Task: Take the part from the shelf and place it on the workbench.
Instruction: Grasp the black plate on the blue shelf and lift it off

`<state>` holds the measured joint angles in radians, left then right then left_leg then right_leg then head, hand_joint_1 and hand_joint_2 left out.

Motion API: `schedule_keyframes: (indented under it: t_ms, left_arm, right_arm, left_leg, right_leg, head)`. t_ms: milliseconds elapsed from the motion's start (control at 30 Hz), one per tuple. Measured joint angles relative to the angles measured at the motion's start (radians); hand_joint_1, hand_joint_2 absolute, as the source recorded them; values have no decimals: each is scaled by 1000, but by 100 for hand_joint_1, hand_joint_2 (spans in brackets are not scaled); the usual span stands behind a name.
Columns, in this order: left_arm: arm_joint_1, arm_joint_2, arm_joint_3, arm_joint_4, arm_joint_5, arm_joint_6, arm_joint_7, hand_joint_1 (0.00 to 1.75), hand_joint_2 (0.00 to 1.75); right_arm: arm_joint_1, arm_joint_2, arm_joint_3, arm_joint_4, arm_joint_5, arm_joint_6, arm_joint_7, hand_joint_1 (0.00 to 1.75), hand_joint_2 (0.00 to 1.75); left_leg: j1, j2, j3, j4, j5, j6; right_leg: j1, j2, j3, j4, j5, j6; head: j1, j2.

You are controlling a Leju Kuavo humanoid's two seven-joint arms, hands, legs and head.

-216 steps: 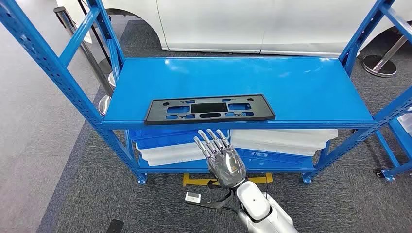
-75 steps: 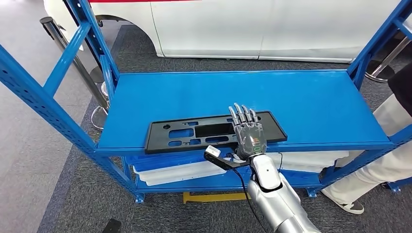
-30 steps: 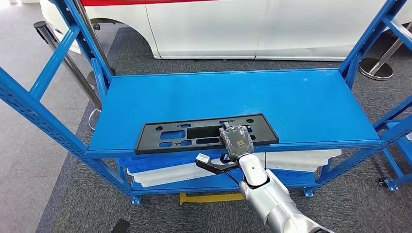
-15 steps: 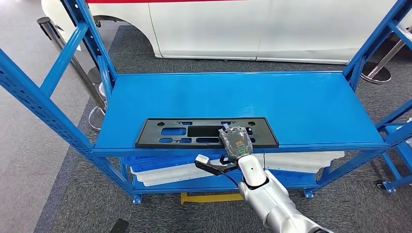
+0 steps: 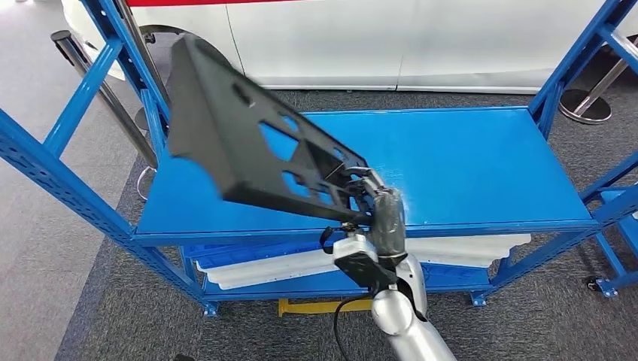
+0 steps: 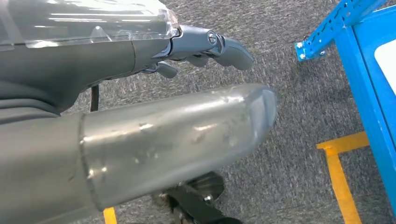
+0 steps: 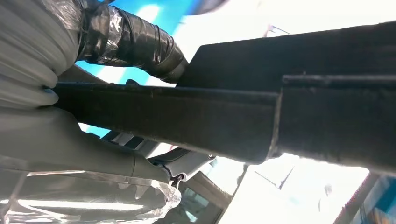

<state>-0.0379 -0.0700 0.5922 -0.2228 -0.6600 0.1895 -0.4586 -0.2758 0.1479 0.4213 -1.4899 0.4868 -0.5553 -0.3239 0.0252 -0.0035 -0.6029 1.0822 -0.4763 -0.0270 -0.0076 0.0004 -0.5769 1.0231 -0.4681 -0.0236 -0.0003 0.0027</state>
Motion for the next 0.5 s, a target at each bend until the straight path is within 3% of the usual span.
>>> schedule_keyframes:
  t_ms: [67,200,267,333,367,400,433,500]
  left_arm:
    - [2,-5,14,0,1,3,-3,0,0]
    - [0,-13,36,0,0,3,-13,0,0]
    - [-7,-14,46,0,-1,3,-18,0,0]
    - [-13,-14,55,0,-1,2,-23,0,0]
    - [-14,-14,59,0,-1,1,-25,0,0]
    - [-15,-14,62,0,-1,0,-26,0,0]
    - [-16,-15,63,0,-2,0,-27,0,0]
    - [-19,-18,65,0,-5,4,-28,0,0]
  right_arm:
    - [48,-17,-9,-118,-69,10,-18,175,175]
    - [126,-37,-36,-255,-145,28,-55,175,175]
    - [159,-43,-51,-297,-176,39,-71,175,175]
    - [194,-48,-63,-326,-198,48,-87,175,175]
    - [213,-50,-68,-336,-204,51,-93,175,175]
    - [229,-52,-72,-344,-209,52,-97,175,175]
    - [240,-53,-74,-351,-211,53,-99,175,175]
    - [253,-55,-78,-366,-218,57,-101,175,175]
  left_leg:
    - [-3,-3,25,-54,8,10]
    - [-6,-2,29,-63,8,39]
    - [-5,-1,31,-67,11,51]
    - [-7,-1,31,-67,10,56]
    - [-8,-2,31,-66,9,56]
    - [-10,-2,32,-66,8,57]
    - [-11,-2,34,-66,7,57]
    - [-16,-2,39,-65,4,54]
  right_leg:
    - [4,0,-4,8,-6,10]
    - [1,1,-11,26,-21,28]
    - [-2,1,-52,117,-76,37]
    - [-3,1,-117,250,-134,41]
    - [-3,1,-138,287,-140,41]
    - [-3,1,-141,288,-126,39]
    - [-2,1,-124,249,-95,34]
    - [3,1,-57,108,-26,20]
  head:
    - [0,0]
    - [1,0]
    - [1,0]
    - [1,0]
    - [1,0]
    - [1,0]
    - [1,0]
    - [1,0]
